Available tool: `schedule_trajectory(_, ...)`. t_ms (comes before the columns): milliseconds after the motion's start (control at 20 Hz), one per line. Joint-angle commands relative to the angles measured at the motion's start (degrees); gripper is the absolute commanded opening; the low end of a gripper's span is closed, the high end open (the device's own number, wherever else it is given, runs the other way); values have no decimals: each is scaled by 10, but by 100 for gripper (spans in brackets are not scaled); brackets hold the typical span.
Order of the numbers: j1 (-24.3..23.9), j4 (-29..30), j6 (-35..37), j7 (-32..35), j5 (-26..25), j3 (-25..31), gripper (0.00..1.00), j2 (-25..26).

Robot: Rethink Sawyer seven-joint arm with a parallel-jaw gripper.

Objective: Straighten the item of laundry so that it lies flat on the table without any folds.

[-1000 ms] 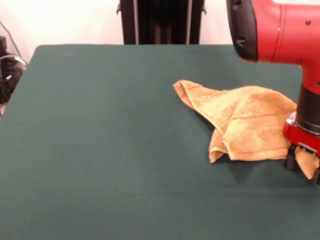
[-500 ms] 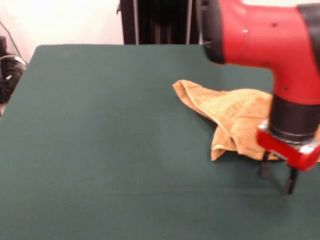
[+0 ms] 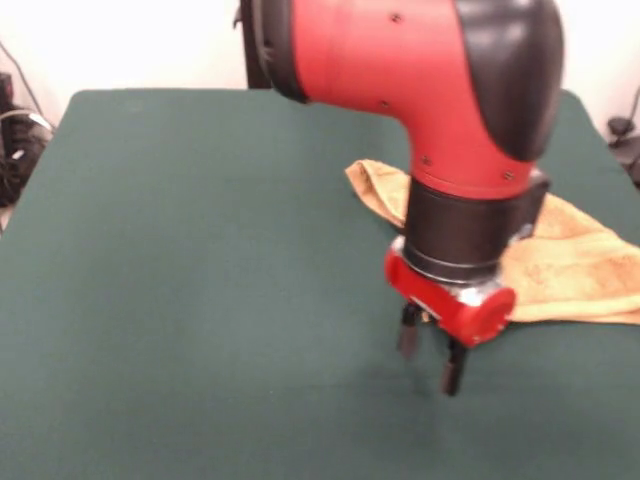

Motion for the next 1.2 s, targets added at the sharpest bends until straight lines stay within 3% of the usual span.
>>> schedule_trajectory(50,-9,136,54,16,12,129,100,-53)
schedule_trajectory(300,10,194,115,165,91,136,100,-78)
schedule_trajectory(550,30,209,147,215,128,122,100,-85)
schedule_trajectory(750,38,214,159,183,115,98,100,-84)
schedule_trajectory(850,38,202,159,123,69,73,100,-70)
schedule_trajectory(950,25,212,151,92,62,81,100,-64)
schedule_trajectory(1200,22,183,146,59,13,53,100,-39)
